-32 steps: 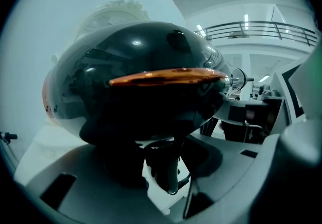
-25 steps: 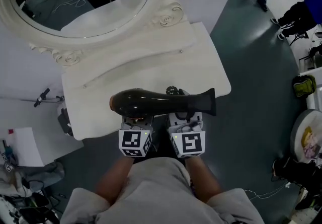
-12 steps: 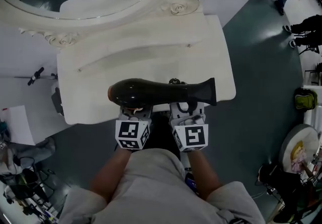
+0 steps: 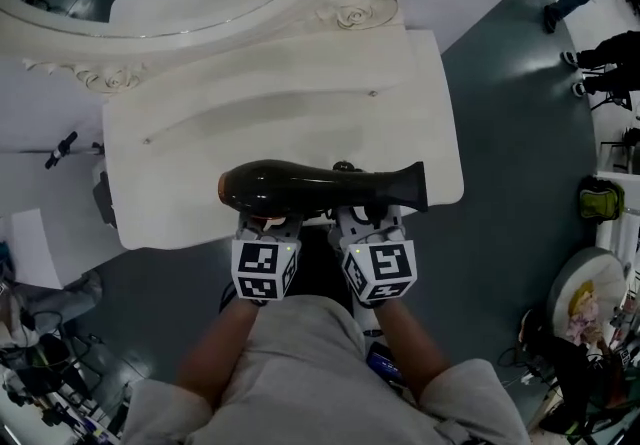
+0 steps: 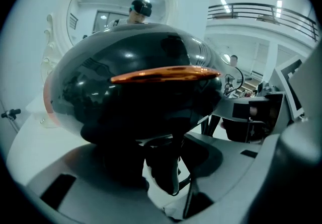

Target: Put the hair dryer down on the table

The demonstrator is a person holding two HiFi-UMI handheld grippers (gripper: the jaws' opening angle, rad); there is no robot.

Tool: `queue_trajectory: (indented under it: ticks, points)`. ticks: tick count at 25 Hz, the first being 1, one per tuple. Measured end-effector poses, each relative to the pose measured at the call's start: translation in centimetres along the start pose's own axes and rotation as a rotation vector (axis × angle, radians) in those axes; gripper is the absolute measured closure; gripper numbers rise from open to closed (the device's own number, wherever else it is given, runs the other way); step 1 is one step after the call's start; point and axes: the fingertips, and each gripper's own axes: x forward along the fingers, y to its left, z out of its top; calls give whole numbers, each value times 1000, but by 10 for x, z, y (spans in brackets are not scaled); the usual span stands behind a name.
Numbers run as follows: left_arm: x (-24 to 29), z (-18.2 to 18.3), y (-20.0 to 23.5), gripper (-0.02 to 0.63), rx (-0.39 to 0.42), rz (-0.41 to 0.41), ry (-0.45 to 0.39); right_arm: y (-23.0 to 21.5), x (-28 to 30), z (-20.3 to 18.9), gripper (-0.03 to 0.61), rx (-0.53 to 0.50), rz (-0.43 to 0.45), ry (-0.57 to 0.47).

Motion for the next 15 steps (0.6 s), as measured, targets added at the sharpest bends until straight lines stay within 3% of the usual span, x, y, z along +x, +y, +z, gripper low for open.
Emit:
queue_trajectory:
  ticks: [7,15]
  points:
    - [19,-18,-1,422,-137,-35,124,-16,10,-12,420,-8,27,88]
    - [43,-24,8,422,-194,-36,208,-31,32,-23,423,37,26,144]
